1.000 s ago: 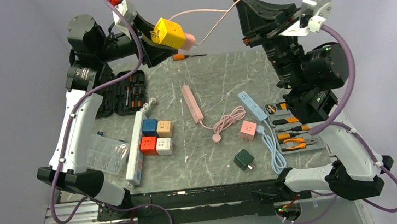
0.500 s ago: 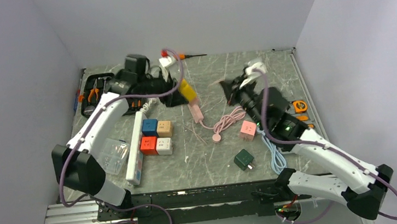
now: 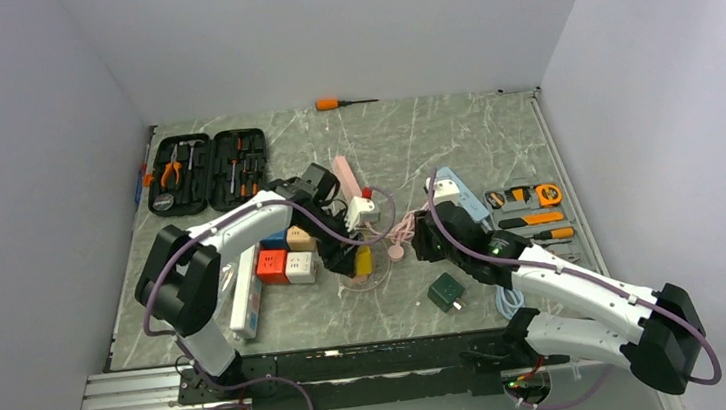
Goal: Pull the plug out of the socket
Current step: Place the plug at the center of the board.
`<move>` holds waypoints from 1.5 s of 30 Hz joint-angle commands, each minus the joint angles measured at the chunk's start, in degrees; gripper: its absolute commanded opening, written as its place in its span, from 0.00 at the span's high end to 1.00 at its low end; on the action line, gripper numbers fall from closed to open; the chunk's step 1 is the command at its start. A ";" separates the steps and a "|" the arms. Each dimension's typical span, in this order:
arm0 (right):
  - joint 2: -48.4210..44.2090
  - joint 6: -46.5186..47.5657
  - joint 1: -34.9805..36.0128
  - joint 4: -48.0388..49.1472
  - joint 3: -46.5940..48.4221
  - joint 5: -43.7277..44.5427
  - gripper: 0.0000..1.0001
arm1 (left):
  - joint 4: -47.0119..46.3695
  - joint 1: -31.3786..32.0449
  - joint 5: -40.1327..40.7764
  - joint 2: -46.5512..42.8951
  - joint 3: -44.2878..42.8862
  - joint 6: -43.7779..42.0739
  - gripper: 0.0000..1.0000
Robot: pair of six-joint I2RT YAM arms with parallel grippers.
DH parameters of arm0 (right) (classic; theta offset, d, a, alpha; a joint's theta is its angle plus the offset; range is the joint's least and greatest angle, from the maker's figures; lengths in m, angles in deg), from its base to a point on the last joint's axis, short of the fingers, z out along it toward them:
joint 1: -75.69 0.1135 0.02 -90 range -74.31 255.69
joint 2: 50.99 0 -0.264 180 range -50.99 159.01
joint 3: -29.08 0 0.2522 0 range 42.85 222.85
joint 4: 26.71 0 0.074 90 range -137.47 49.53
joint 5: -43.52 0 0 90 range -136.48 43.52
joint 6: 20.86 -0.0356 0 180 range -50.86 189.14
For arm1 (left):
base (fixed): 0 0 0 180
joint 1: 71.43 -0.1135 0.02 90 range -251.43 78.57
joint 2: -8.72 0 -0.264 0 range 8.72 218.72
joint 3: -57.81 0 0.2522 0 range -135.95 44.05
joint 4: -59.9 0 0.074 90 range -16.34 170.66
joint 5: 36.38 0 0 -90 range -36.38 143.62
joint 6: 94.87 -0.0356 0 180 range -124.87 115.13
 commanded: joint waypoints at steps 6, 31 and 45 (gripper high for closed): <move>-2.63 -5.31 0.20 -10.24 1.84 2.82 0.47 | 1.15 7.05 3.05 -0.13 3.90 -10.09 0.67; 1.37 0.31 -2.64 -18.62 17.92 15.98 0.30 | 10.18 -12.60 -15.90 -4.82 -12.81 3.42 0.01; 16.66 8.25 3.59 -3.99 23.61 -4.09 0.08 | 40.56 -26.78 -20.76 -8.10 -32.11 -6.62 0.01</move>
